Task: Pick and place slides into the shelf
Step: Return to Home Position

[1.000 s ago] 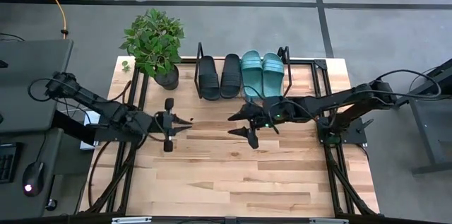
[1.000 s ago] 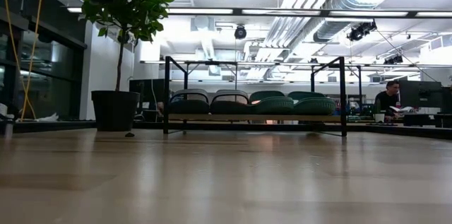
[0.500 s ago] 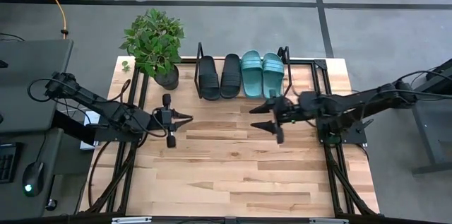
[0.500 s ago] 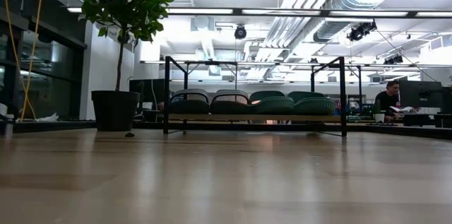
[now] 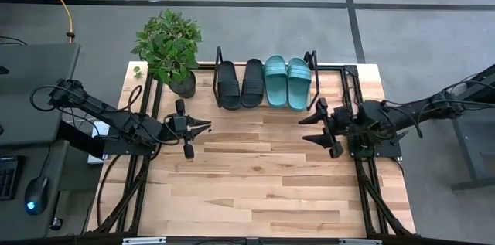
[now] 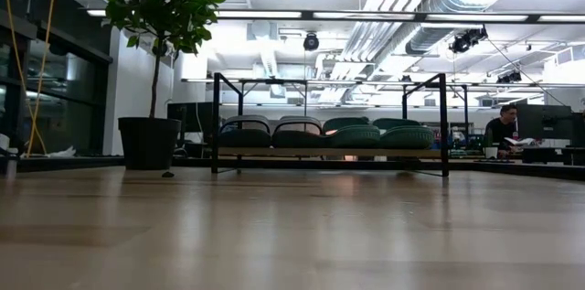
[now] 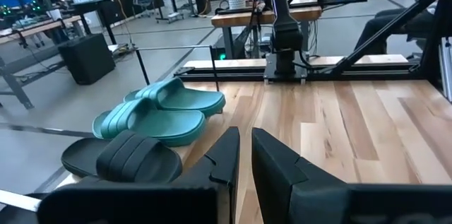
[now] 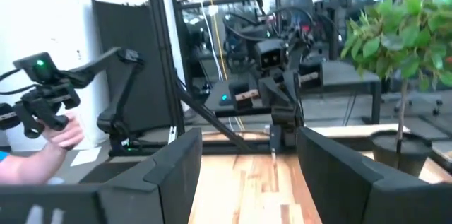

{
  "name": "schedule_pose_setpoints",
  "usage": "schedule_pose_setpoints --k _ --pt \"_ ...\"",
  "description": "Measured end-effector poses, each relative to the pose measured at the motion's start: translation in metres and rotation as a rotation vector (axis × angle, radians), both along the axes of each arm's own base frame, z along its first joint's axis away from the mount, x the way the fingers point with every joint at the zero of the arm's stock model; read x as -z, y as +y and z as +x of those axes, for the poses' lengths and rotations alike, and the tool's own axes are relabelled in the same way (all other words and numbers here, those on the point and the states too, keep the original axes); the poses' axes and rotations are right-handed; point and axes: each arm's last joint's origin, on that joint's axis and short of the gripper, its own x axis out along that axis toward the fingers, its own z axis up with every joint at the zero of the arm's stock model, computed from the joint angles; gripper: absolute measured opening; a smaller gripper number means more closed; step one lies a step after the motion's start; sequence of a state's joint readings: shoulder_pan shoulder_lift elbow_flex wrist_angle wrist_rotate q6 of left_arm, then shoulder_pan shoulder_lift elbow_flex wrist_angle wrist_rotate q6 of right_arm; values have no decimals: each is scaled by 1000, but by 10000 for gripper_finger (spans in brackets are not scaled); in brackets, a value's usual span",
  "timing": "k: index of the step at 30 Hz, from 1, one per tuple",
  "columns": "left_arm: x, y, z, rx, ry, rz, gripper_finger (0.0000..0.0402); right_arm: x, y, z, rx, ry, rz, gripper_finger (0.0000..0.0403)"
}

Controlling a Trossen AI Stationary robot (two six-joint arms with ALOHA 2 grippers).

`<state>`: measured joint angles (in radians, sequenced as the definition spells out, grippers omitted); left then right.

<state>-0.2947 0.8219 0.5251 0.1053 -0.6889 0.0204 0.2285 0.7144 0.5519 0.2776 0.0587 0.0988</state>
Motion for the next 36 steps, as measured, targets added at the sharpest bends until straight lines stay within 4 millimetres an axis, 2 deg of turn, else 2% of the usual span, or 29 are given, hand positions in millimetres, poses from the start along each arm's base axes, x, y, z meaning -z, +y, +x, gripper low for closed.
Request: schedule_pose_setpoints --k 4,12,20,31,36 --pt "0 0 0 2 10 17 28 5 -1 -10 2 -47 -20 223" --pt "5 0 -1 2 60 34 28 20 -7 -20 119 -42 3 223" --pt "4 2 -2 -66 44 29 28 19 -9 -28 125 -66 -12 223" --pt "4 2 -2 -63 44 26 28 22 -13 -39 156 -27 -29 223" --pt "4 2 -2 -63 43 25 28 43 -17 -44 229 -70 -30 223"
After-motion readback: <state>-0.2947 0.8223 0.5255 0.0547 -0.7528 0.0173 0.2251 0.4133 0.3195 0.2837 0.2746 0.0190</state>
